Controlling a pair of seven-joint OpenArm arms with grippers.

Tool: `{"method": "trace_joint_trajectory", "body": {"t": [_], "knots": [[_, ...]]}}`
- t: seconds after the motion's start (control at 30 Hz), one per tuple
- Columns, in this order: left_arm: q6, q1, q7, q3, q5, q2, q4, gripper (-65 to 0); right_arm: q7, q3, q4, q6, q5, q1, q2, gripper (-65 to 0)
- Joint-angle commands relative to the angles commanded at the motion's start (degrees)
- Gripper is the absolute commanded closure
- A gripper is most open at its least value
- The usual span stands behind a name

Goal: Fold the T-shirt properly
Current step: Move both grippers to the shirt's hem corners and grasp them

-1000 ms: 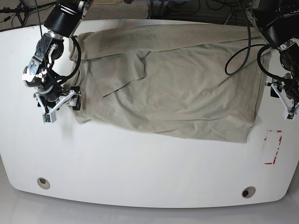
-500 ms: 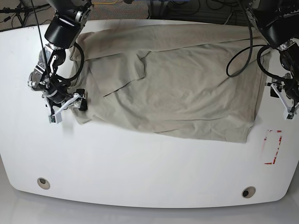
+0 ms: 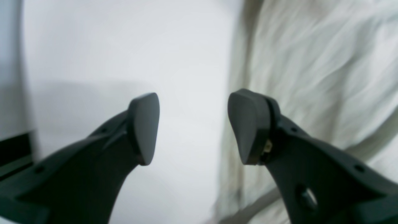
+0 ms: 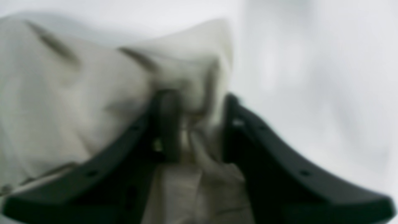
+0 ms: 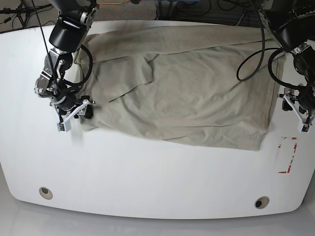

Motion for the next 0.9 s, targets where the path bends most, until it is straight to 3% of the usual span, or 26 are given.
{"method": "trace_joint_trajectory", "body": {"t": [0.2,0.37,0.63,0.9], "knots": [[0.04,-4.75,-6.42,3.43,-0.09,0.0,-8.88,-37.1,0.0,-2.2,0.0,-0.18,0.09,0.0,-0.09,-2.7],[3.38,-7.12,-11.08,6.24,-0.18,0.0,-14.15,-37.2,0.0,-2.46,0.0,-0.18,0.44,-0.18,-0.18,-2.7],[3.65,-11.08,-12.75,7.65,-0.26,0.09,-22.51,-37.5,0.0,-2.46,0.0,0.09,0.53,-0.18,-0.18,-2.7],[3.82,-12.04,-15.74,7.74,-0.09,0.0,-26.9,-51.4,0.0,-2.46,0.0,0.09,0.53,0.0,-0.18,-2.7]]}}
